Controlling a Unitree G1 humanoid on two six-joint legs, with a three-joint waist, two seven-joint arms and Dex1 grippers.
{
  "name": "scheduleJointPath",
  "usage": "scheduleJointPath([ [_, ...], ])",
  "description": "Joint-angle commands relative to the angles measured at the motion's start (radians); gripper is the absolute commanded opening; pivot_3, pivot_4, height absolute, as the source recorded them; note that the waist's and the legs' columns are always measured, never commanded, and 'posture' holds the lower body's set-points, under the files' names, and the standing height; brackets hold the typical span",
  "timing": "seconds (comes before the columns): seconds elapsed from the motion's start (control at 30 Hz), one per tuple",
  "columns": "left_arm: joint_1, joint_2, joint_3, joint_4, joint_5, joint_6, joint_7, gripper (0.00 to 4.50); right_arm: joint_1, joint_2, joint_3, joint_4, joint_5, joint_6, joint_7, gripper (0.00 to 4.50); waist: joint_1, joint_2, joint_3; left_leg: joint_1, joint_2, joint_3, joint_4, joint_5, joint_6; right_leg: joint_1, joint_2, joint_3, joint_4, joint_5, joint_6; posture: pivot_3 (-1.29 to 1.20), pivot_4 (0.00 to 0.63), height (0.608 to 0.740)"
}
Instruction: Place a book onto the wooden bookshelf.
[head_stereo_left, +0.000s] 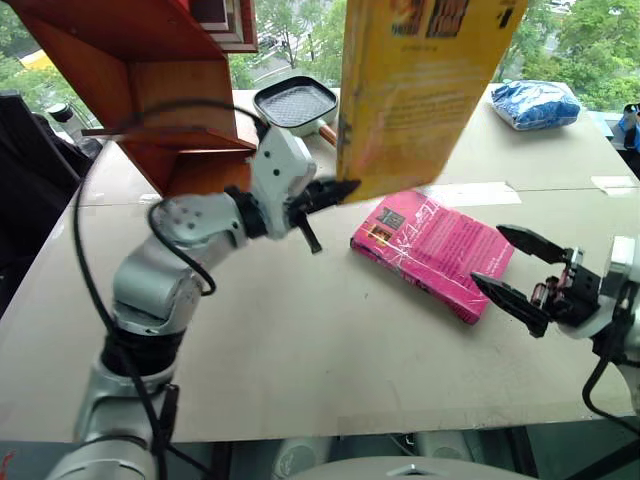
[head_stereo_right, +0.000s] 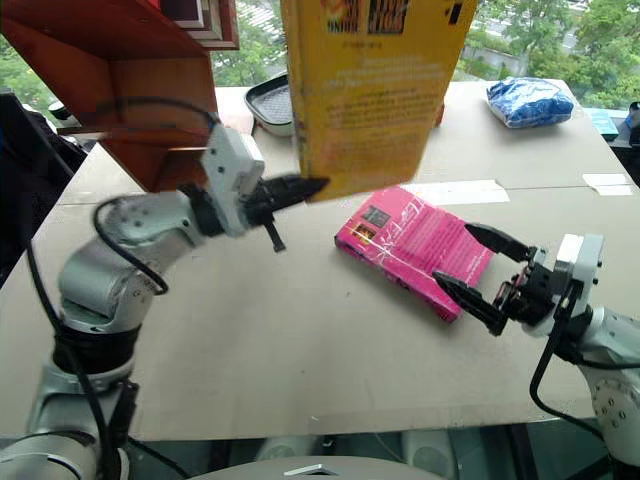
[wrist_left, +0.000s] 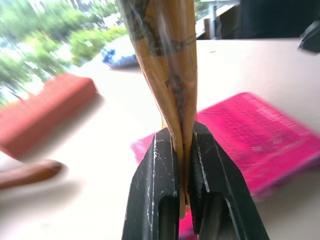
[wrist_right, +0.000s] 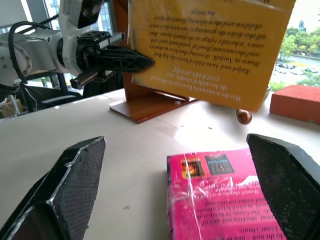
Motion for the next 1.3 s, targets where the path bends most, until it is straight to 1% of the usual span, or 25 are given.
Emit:
scheduleJointPath([
  [0.03, -0.062, 0.143, 0.015, 0.063, 0.258, -0.276, 0.001, 0.04, -0.094, 0.005, 0.008, 0.016, 0.047, 0.029, -0.016, 4.5, -0.001, 0.0, 0.0, -0.001, 0.0, 0.0, 0.0, 0.0, 0.0, -0.001, 0.0, 0.0, -0.001, 0.0, 0.0, 0.0, 0.15, 0.74],
  [0.13, -0.073, 0.291, 0.07, 0.155, 0.397, -0.405, 0.014, 0.04, -0.18, 0.016, 0.024, 0.039, 0.067, 0.049, -0.026, 4.5, -0.006, -0.001, 0.001, -0.001, 0.0, 0.001, -0.002, 0.0, 0.0, -0.002, 0.0, 0.001, -0.003, 0.0, 0.001, 0.0, 0.15, 0.74],
  [0.27, -0.003, 0.482, 0.163, 0.28, 0.507, -0.508, -0.003, 0.04, -0.259, 0.027, 0.049, 0.054, 0.075, 0.074, -0.032, 4.5, -0.012, -0.004, 0.003, -0.003, 0.001, 0.001, -0.003, 0.0, 0.0, -0.006, 0.001, 0.002, -0.003, 0.0, 0.001, 0.0, 0.15, 0.74],
  [0.33, 0.029, 0.545, 0.195, 0.342, 0.541, -0.545, 0.006, 0.04, -0.275, 0.027, 0.057, 0.057, 0.077, 0.087, -0.028, 4.5, -0.022, -0.004, 0.003, -0.004, 0.0, 0.001, -0.004, 0.0, 0.0, -0.007, 0.001, 0.002, -0.003, 0.0, 0.001, 0.0, 0.15, 0.74],
  [0.37, 0.035, 0.561, 0.202, 0.361, 0.549, -0.557, 0.011, 0.04, -0.279, 0.027, 0.058, 0.057, 0.079, 0.092, -0.027, 4.5, -0.023, -0.004, 0.003, -0.004, 0.0, 0.001, -0.006, 0.0, 0.0, -0.007, 0.0, 0.002, -0.004, 0.0, 0.001, 0.0, 0.15, 0.74],
  [0.5, 0.019, 0.64, 0.231, 0.463, 0.607, -0.579, 0.032, 0.04, -0.306, 0.025, 0.06, 0.048, 0.098, 0.122, -0.037, 4.5, -0.022, -0.004, 0.003, -0.005, 0.0, 0.001, -0.005, -0.001, 0.001, -0.007, 0.0, 0.0, -0.004, 0.001, 0.001, 0.0, 0.15, 0.74],
  [0.57, 0.023, 0.664, 0.243, 0.5, 0.627, -0.585, 0.041, 0.04, -0.32, 0.022, 0.057, 0.037, 0.114, 0.139, -0.051, 4.5, -0.03, -0.005, 0.003, -0.005, -0.001, 0.001, -0.003, -0.003, 0.005, -0.007, 0.0, 0.0, -0.002, 0.001, 0.002, 0.0, 0.15, 0.74],
  [0.73, 0.08, 0.705, 0.248, 0.603, 0.662, -0.612, 0.064, 0.04, -0.34, 0.026, 0.055, 0.011, 0.131, 0.159, -0.08, 4.5, -0.036, -0.004, 0.003, -0.002, 0.0, 0.001, -0.003, -0.003, 0.005, -0.007, 0.002, 0.001, 0.003, 0.001, 0.002, 0.0, 0.15, 0.74],
  [0.87, 0.109, 0.714, 0.252, 0.642, 0.663, -0.621, 0.064, 0.04, -0.344, 0.028, 0.048, -0.001, 0.14, 0.164, -0.092, 4.5, -0.035, -0.004, 0.003, -0.003, 0.001, 0.002, -0.002, -0.003, 0.005, -0.007, 0.003, 0.001, 0.003, 0.001, 0.002, 0.0, 0.15, 0.74],
  [0.97, 0.11, 0.699, 0.264, 0.641, 0.632, -0.586, 0.039, 0.04, -0.341, 0.026, 0.048, -0.007, 0.141, 0.164, -0.097, 4.5, -0.034, -0.005, 0.003, -0.003, 0.001, 0.001, 0.0, -0.003, 0.005, -0.007, 0.003, 0.002, 0.003, 0.001, 0.002, 0.0, 0.15, 0.74],
  [1.2, 0.147, 0.771, 0.278, 0.737, 0.637, -0.619, 0.016, 0.04, -0.333, 0.024, 0.045, -0.006, 0.135, 0.158, -0.098, 4.5, -0.041, -0.005, 0.003, -0.003, 0.001, 0.001, 0.001, -0.003, 0.006, -0.007, 0.003, 0.002, 0.004, 0.001, 0.002, 0.0, 0.15, 0.74],
  [1.3, 0.145, 0.782, 0.269, 0.756, 0.627, -0.626, 0.017, 0.04, -0.334, 0.029, 0.052, -0.006, 0.128, 0.155, -0.099, 4.5, -0.049, -0.005, 0.003, -0.003, 0.001, 0.001, 0.001, -0.003, 0.006, -0.007, 0.003, 0.003, 0.005, 0.001, 0.002, 0.0, 0.15, 0.74],
])
